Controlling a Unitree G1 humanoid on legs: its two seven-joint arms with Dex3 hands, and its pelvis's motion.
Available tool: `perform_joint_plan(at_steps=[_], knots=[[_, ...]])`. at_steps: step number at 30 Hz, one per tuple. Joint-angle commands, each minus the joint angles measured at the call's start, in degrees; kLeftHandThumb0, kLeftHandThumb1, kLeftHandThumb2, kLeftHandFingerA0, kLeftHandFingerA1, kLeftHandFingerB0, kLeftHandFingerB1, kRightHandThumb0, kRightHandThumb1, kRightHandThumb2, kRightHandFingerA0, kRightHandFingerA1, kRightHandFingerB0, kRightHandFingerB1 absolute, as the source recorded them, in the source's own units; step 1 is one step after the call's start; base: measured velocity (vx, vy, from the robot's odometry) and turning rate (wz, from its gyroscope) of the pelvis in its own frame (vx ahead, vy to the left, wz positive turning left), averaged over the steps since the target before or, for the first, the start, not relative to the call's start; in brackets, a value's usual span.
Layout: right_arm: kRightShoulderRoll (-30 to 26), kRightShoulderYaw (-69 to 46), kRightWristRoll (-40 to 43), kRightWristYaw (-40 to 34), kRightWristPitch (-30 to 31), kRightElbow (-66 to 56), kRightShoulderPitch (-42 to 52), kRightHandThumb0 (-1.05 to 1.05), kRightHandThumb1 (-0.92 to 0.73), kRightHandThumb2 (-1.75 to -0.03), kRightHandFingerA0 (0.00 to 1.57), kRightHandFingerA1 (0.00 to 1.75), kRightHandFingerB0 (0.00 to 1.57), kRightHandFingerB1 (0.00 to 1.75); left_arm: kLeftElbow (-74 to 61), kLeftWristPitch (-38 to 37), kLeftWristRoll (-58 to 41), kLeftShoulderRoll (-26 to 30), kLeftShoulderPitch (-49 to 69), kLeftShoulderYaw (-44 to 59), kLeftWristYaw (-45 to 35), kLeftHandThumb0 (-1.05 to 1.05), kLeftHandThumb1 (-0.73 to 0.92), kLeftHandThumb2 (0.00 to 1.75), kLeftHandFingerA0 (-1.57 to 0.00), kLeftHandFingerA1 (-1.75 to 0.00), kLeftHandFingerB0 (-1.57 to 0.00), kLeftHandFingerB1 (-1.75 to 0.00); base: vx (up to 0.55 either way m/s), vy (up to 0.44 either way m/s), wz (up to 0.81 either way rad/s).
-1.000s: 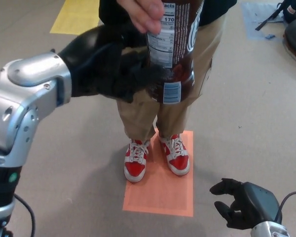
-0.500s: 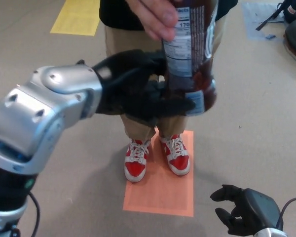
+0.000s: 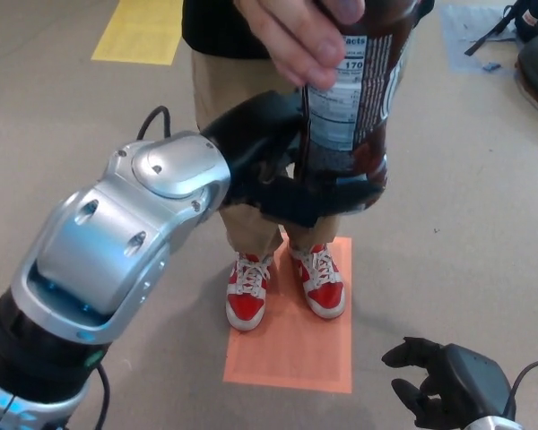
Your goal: The robot recieved a bottle of protein shake from a person using its left hand and then shake the protein up and down 2 two times and hand it back to the person
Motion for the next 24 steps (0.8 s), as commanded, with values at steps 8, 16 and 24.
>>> perform_joint_plan(at_steps=[8,16,24], knots=[[-0.98,-0.23,-1.12,-1.80,-0.42,0.79,-0.39,-0.46,-0.70,-0.75,0.85,0.64,0.74,0.50,3.90,-4.95,3.53,-1.14,1.01,3.49,2.74,-0.79,0.47,0.84,-0.02,-0.14,0.00,0.00,0.00,0.000,0.00],[-0.81,-0.85,-0.95,-1.46,-0.53,0.82,-0.43,-0.47,-0.71,-0.74,0.85,0.64,0.74,0.50,2.77,-4.38,4.38,-3.37,-0.07,4.80,4.40,-0.89,0.58,0.92,-0.07,-0.15,0.00,0.00,0.00,0.000,0.00],[-0.81,-0.89,-1.27,-1.27,-0.40,0.82,-0.61,-0.48,-0.73,-0.73,0.87,0.65,0.74,0.50,3.22,-28.96,9.92,-8.17,8.62,5.31,12.22,-0.17,0.86,0.68,-1.21,-0.66,-0.79,-0.50,0.00,0.000,0.00]])
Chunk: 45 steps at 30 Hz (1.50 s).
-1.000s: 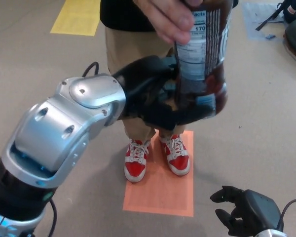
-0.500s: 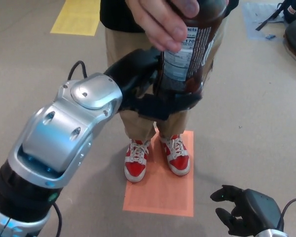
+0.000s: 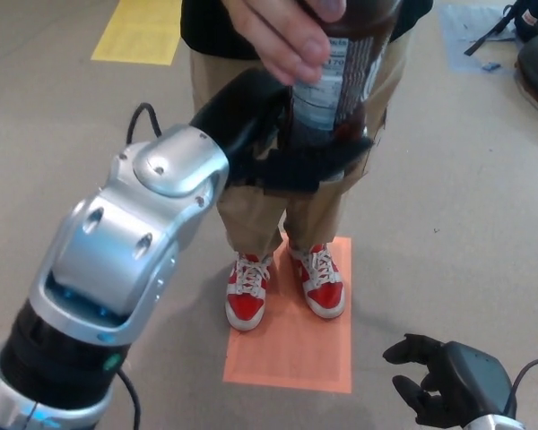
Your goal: The robot recieved a bottle of protein shake from a person using its left hand and then shake the protein up and down 2 two times and hand it back to the person
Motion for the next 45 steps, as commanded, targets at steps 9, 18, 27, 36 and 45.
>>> perform_joint_plan(at_steps=[9,18,27,36,45], knots=[[-0.81,-0.75,0.07,0.49,0.04,0.47,-0.73,-0.45,-0.72,-0.73,0.87,0.64,0.75,0.48,2.95,-25.45,5.90,-3.23,6.71,2.23,7.36,-0.19,0.84,0.70,-0.81,-1.59,-0.68,-1.20,0.00,0.000,0.00],[-0.75,-0.62,-0.13,1.06,1.23,0.44,-1.56,-0.43,-0.69,-0.75,0.88,0.62,0.75,0.47,6.00,-29.79,6.98,-0.69,9.30,1.27,5.69,-0.20,0.83,0.70,-0.86,-1.52,-0.70,-1.11,0.00,0.000,0.00],[-0.16,-1.39,0.42,1.69,1.41,0.55,-1.94,-0.43,-0.71,-0.71,0.89,0.59,0.75,0.46,11.03,-29.56,3.95,-2.23,14.90,4.94,4.21,-0.23,0.83,0.69,-0.86,-1.50,-0.64,-1.12,0.00,0.000,0.00],[-0.03,-1.97,0.09,0.75,0.74,0.34,-2.49,-0.45,-0.69,-0.71,0.89,0.62,0.78,0.47,19.56,-26.66,-4.44,-9.56,20.21,15.56,2.36,-0.22,0.81,0.71,-0.81,-1.56,-0.64,-1.11,0.00,0.000,0.00],[0.21,-3.12,0.45,1.73,0.98,0.45,-3.14,-0.43,-0.68,-0.75,0.90,0.59,0.77,0.47,26.24,-26.28,-8.03,-11.82,21.18,21.18,-0.24,-0.22,0.81,0.67,-0.76,-1.64,-0.60,-1.13,0.00,0.000,0.00]])
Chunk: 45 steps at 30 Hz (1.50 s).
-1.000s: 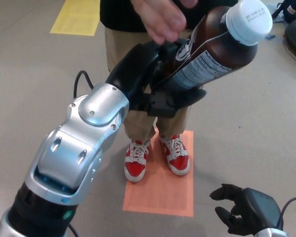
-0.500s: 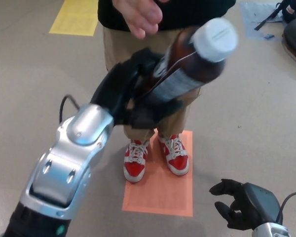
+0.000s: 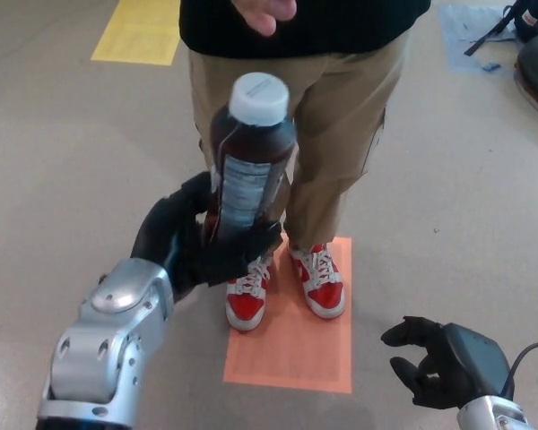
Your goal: The robot recieved a bottle of protein shake from a person using its left hand and then shake the protein up and down 2 two times and hand it back to the person
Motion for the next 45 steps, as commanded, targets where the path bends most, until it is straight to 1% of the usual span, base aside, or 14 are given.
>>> perform_joint_plan(at_steps=[1,6,9,16,18,21,25,26,29,34,35,40,41,45], knots=[[-0.18,-0.54,0.50,0.74,0.46,0.40,-0.67,-0.43,-0.68,-0.75,0.90,0.59,0.77,0.47,3.16,0.14,-4.28,-0.97,0.90,2.75,-2.00,-0.22,0.81,0.67,-0.76,-1.64,-0.60,-1.13,0.00,0.000,0.00],[0.07,-0.75,0.66,1.35,0.60,0.35,-0.56,-0.43,-0.68,-0.75,0.89,0.58,0.76,0.47,5.19,1.69,-5.67,-2.62,2.36,4.95,-0.74,-0.19,0.77,0.70,-0.77,-1.58,-0.69,-1.04,0.00,0.000,0.00],[0.09,-1.02,0.82,1.82,0.79,0.25,-0.62,-0.43,-0.69,-0.75,0.89,0.60,0.76,0.47,6.10,0.08,-5.14,-2.98,3.23,4.53,-0.99,-0.18,0.77,0.74,-0.78,-1.58,-0.71,-1.08,0.00,0.000,0.00],[-0.20,-0.82,0.23,0.74,0.20,0.22,-1.04,-0.45,-0.68,-0.75,0.88,0.64,0.77,0.49,7.71,-0.61,-2.53,-1.23,2.90,1.94,-0.79,-0.21,0.79,0.65,-0.73,-1.62,-0.65,-1.13,0.00,0.000,0.00],[-0.22,-1.25,0.69,1.39,0.54,0.23,-1.29,-0.45,-0.69,-0.74,0.90,0.60,0.78,0.48,5.95,0.86,-1.72,0.87,-0.37,0.60,-1.14,-0.16,0.74,0.79,-0.81,-1.58,-0.69,-1.12,0.00,0.000,0.00],[-0.32,-1.76,0.92,1.58,0.63,0.22,-1.98,-0.44,-0.69,-0.74,0.91,0.59,0.78,0.48,2.68,3.29,-2.99,3.49,-10.11,1.55,-0.41,-0.29,0.81,0.65,-0.82,-1.53,-0.65,-1.06,0.00,0.000,0.00],[-0.18,-1.79,0.64,1.50,0.65,0.24,-2.29,-0.45,-0.70,-0.75,0.87,0.60,0.76,0.48,-0.24,4.70,-5.70,5.29,-19.20,4.66,-0.12,-0.18,0.83,0.70,-0.76,-1.59,-0.64,-1.07,0.00,0.000,0.00],[-0.22,-1.97,0.76,1.69,0.76,0.20,-2.32,-0.41,-0.68,-0.75,0.87,0.57,0.75,0.47,1.27,3.24,-3.98,4.72,-15.46,2.70,-0.78,-0.18,0.74,0.73,-0.85,-1.55,-0.68,-1.10,0.00,0.000,0.00],[-0.06,-2.08,0.74,2.16,1.02,0.27,-2.42,-0.40,-0.69,-0.75,0.87,0.56,0.74,0.47,5.23,0.61,-2.19,4.32,-7.10,-0.55,-2.83,-0.21,0.77,0.71,-0.82,-1.57,-0.66,-1.00,0.00,0.000,0.00],[-0.56,-2.44,0.95,2.66,0.40,0.06,-2.53,-0.42,-0.68,-0.79,0.87,0.60,0.75,0.47,11.52,-2.83,0.74,3.69,2.46,-6.51,-3.02,-0.20,0.77,0.74,-0.84,-1.51,-0.71,-1.05,0.00,0.000,0.00],[-0.95,-2.47,0.84,2.26,0.12,0.02,-2.73,-0.44,-0.69,-0.77,0.87,0.61,0.76,0.48,9.84,-0.90,0.11,4.03,0.62,-6.50,-2.92,-0.18,0.76,0.79,-0.81,-1.52,-0.74,-1.04,0.00,0.000,0.00],[-0.52,-3.34,1.39,2.76,0.73,0.20,-2.93,-0.43,-0.69,-0.76,0.88,0.59,0.77,0.47,2.88,1.92,-4.51,4.64,-10.54,-0.48,-1.12,-0.24,0.79,0.73,-0.81,-1.55,-0.68,-1.03,0.00,0.000,0.02],[-0.38,-3.31,1.27,2.89,0.99,0.23,-2.94,-0.42,-0.69,-0.74,0.88,0.57,0.76,0.47,1.71,2.79,-5.72,4.79,-12.99,1.33,-0.84,-0.28,0.82,0.65,-0.81,-1.57,-0.65,-1.03,0.00,0.000,0.00],[-0.32,-3.20,1.03,1.89,0.37,0.19,-2.46,-0.43,-0.68,-0.72,0.89,0.59,0.77,0.48,0.01,2.99,-4.68,4.21,-11.51,1.29,-1.60,-0.19,0.78,0.70,-0.79,-1.53,-0.67,-1.02,0.00,0.000,0.00]])
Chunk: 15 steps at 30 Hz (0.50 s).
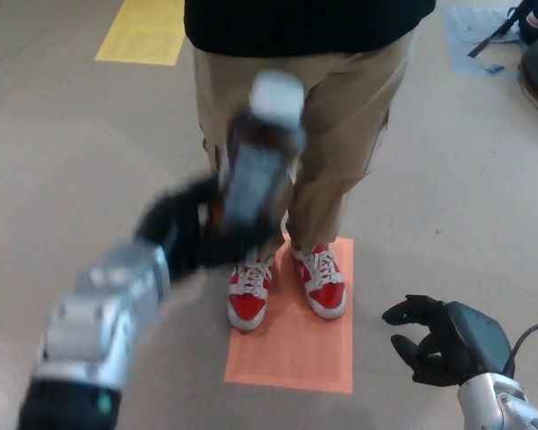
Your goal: The robot recieved a bottle of protein shake from a person using its left hand and then shake the protein up and down 2 two times and hand it back to the person
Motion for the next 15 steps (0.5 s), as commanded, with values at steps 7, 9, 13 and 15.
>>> perform_joint_plan(at_steps=[7,9,13,15], knots=[[-0.15,-1.21,1.42,0.87,0.20,0.23,-0.24,-0.41,-0.66,-0.78,0.88,0.59,0.76,0.48,3.95,0.57,1.66,-1.06,9.84,-4.96,-0.41,-0.20,0.76,0.77,-0.83,-1.50,-0.71,-1.06,0.00,0.000,0.00],[-0.20,-1.33,1.30,0.50,0.49,0.17,-0.69,-0.46,-0.70,-0.73,0.88,0.60,0.77,0.47,0.84,1.59,-0.79,-0.38,2.55,-1.83,0.10,-0.24,0.75,0.75,-0.82,-1.49,-0.71,-1.02,0.00,0.000,0.04],[-0.35,-0.85,0.72,0.13,0.49,0.16,-0.88,-0.43,-0.69,-0.73,0.89,0.58,0.76,0.47,-3.79,4.64,-4.27,-0.18,-6.96,3.85,2.54,-0.23,0.83,0.67,-0.74,-1.62,-0.65,-1.10,0.00,0.000,0.00],[-0.30,-0.64,0.53,-0.19,0.30,0.24,-1.02,-0.45,-0.68,-0.74,0.89,0.60,0.77,0.48,-5.29,4.95,-4.14,-0.64,-5.72,4.12,2.04,-0.17,0.79,0.73,-0.80,-1.53,-0.71,-1.08,0.00,0.000,0.00]])
